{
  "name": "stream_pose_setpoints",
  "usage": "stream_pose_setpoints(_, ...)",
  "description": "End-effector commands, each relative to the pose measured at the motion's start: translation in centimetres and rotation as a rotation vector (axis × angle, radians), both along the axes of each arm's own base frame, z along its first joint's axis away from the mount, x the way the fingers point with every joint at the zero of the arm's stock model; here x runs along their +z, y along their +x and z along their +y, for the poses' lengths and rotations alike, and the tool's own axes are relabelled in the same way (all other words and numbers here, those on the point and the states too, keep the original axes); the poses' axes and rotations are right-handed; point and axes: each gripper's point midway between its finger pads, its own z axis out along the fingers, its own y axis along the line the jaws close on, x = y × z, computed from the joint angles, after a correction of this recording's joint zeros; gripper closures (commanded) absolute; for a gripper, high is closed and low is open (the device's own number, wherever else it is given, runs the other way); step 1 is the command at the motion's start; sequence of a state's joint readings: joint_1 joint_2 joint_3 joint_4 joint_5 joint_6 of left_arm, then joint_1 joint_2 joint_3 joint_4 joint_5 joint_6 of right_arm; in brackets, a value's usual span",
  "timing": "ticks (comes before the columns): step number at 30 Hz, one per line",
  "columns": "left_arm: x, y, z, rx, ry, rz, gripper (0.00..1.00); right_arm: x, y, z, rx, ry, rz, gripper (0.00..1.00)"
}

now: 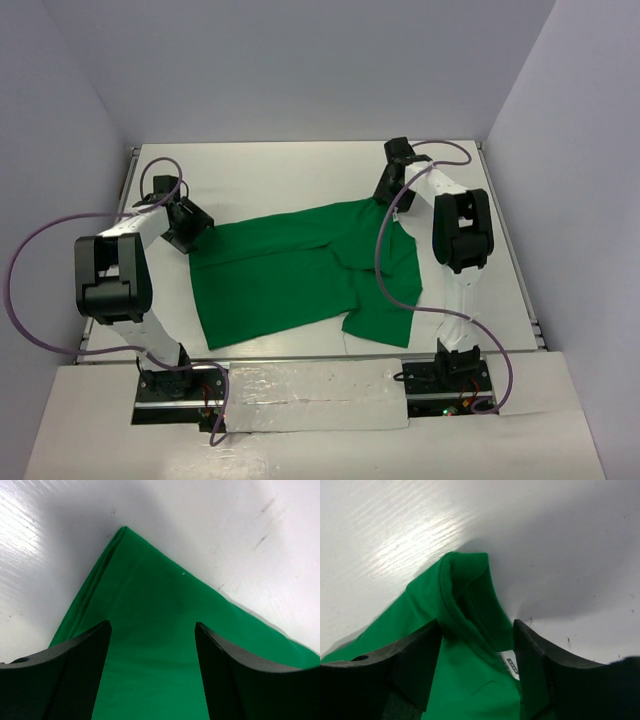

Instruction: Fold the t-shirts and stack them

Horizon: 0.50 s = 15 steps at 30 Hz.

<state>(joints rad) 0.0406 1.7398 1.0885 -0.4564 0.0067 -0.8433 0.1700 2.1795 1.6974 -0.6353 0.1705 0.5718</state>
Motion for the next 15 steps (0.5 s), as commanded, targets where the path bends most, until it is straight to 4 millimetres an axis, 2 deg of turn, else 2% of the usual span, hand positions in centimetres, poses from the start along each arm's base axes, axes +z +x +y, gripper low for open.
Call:
stream_pose_setpoints(1,0.3,1.2,0.2,0.008,-0.005,-0.022,0.24,0.5,1.4,-1.1,-0.067,-0.01,-0.025,0.46)
stream_pose_setpoints(3,-0.3,0.5,0.9,0.029,-0.01,-0.009,0.24,0.0,1.3,-1.4,-0.084,-0.007,-0.007,0.56)
stream_pose_setpoints(6,-0.9,0.0,1.9,0.048,-0.02,-0.003,0.24,0.0,0.9,-1.7,-0.099,-0.001,-0.024,0.64)
stream_pose_setpoints(15,-1.0,0.2,2.0,0.048,-0.025,-0.001,0.24,0.0,0.6,-1.6,-0.108,0.011,-0.019,0.6)
